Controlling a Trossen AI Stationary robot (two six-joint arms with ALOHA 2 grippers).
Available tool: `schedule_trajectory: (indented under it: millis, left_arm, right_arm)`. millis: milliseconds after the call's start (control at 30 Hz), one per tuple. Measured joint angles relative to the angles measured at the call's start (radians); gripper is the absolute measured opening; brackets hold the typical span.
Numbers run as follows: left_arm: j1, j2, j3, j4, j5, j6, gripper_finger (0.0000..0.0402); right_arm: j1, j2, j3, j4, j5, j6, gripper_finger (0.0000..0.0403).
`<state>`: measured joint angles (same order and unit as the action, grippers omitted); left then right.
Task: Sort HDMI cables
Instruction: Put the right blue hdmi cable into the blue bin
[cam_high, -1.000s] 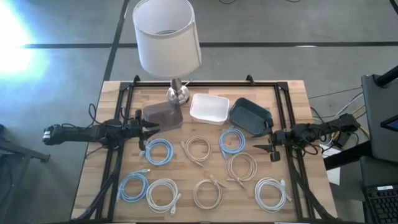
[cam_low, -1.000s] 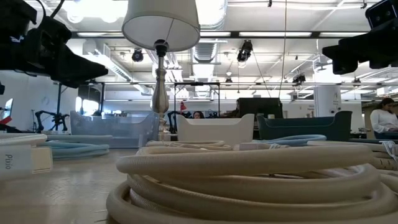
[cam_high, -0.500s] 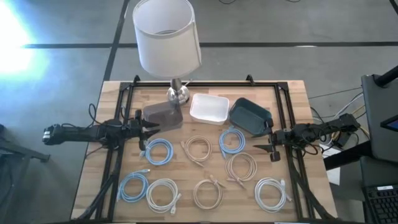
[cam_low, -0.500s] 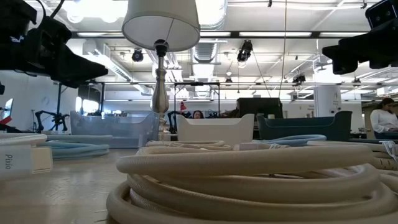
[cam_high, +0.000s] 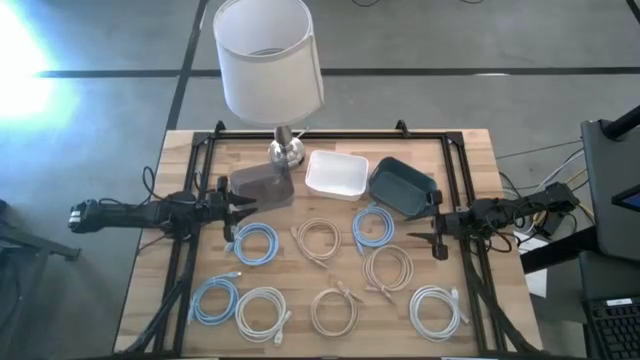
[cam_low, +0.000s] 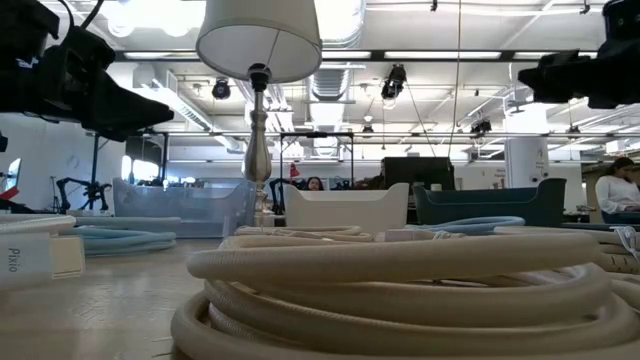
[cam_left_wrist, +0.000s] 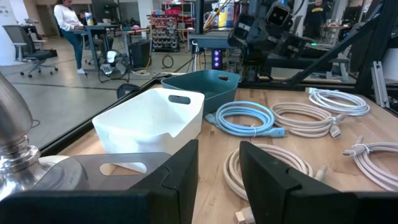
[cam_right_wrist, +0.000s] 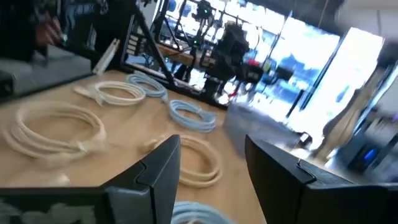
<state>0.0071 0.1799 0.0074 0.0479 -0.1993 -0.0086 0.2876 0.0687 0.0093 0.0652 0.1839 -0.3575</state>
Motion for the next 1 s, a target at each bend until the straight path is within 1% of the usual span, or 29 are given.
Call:
schedule_trajectory:
  millis: [67, 167, 233, 333, 433, 500, 700, 767, 833, 933, 1000]
  left_arm:
    - [0.0, 0.0, 0.0, 0.0, 0.0, -0.001, 0.0122]
    - [0.0, 0.0, 0.0, 0.0, 0.0, -0.016, 0.0122]
    - [0.0, 0.0, 0.0, 0.0, 0.0, -0.06, 0.0122]
    - [0.0, 0.0, 0.0, 0.001, 0.0, -0.122, 0.0122]
    - [0.0, 0.0, 0.0, 0.001, 0.0, -0.13, 0.0122]
    - [0.0, 0.0, 0.0, 0.001, -0.001, -0.122, 0.0122]
    - [0.0, 0.0, 0.0, 0.002, -0.006, -0.125, 0.0122]
    - [0.0, 0.0, 0.0, 0.004, -0.018, -0.126, 0.0122]
    - [0.0, 0.001, 0.0, 0.005, -0.038, -0.154, 0.0122]
    - [0.0, 0.0, 0.0, 0.011, -0.085, -0.2, 0.0122]
    - [0.0, 0.003, 0.0, 0.028, -0.103, -0.202, 0.0122]
  right_arm:
    - [0.0, 0.0, 0.0, 0.05, -0.001, -0.046, 0.0176]
    - [0.0, 0.0, 0.0, 0.146, -0.003, -0.031, 0.0176]
    - [0.0, -0.001, 0.0, 0.196, -0.003, 0.054, 0.0176]
    - [0.0, 0.0, 0.0, 0.251, -0.003, 0.24, 0.0176]
    - [0.0, -0.001, 0.0, 0.3, -0.002, 0.351, 0.0176]
    - [0.0, -0.001, 0.0, 0.31, -0.002, 0.354, 0.0176]
    - [0.0, -0.001, 0.0, 0.312, 0.003, 0.252, 0.0176]
    - [0.0, -0.001, 0.0, 0.315, 0.034, 0.233, 0.0176]
    - [0.0, 0.001, 0.0, 0.316, 0.113, 0.229, 0.0176]
    - [0.0, 0.011, 0.0, 0.316, 0.229, 0.303, 0.0176]
    - [-0.001, 0.029, 0.0, 0.318, 0.243, 0.346, 0.0176]
